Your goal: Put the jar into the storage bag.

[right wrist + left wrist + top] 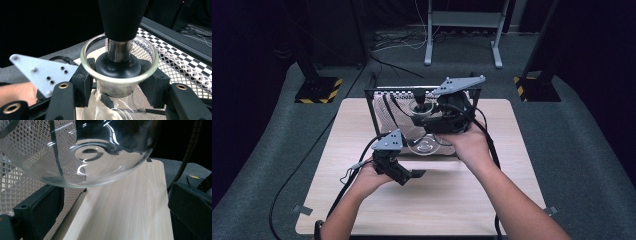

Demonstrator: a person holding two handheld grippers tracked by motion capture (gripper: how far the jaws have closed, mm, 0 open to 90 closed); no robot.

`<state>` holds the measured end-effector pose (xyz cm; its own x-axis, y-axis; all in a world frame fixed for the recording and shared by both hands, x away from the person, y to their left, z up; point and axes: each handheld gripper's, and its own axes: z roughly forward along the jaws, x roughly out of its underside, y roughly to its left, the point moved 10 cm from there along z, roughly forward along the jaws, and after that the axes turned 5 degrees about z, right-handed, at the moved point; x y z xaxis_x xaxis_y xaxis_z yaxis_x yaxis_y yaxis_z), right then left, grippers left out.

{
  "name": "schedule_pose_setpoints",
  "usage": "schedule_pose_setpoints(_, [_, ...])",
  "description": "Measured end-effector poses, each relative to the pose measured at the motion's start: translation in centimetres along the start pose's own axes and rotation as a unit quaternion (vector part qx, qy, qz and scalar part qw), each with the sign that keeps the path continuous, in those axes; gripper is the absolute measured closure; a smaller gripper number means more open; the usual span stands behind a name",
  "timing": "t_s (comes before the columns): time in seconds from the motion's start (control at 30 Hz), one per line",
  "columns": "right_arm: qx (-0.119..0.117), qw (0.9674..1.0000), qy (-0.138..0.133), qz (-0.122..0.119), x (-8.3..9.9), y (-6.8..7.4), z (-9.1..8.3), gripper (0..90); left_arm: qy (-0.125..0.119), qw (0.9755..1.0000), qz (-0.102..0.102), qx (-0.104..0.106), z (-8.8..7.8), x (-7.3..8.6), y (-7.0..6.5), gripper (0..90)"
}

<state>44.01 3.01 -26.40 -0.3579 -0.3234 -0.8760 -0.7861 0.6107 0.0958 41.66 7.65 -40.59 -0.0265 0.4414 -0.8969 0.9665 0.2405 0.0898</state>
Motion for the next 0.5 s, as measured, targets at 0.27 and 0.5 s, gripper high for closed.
schedule_pose_setpoints(0.27, [0.003, 1.0, -0.002, 0.003, -0.8, 0.0, 1.2, 45.7, 0.0, 1.0, 0.003, -0.004, 0.0, 0.0, -0.1, 0.0])
schedule_pose_setpoints(0.5, [0.009, 0.9999, -0.004, 0.006, -1.5, -0.1, 2.6, 45.7, 0.003, 1.0, 0.005, -0.004, -0.1, 0.0, -0.2, 0.0])
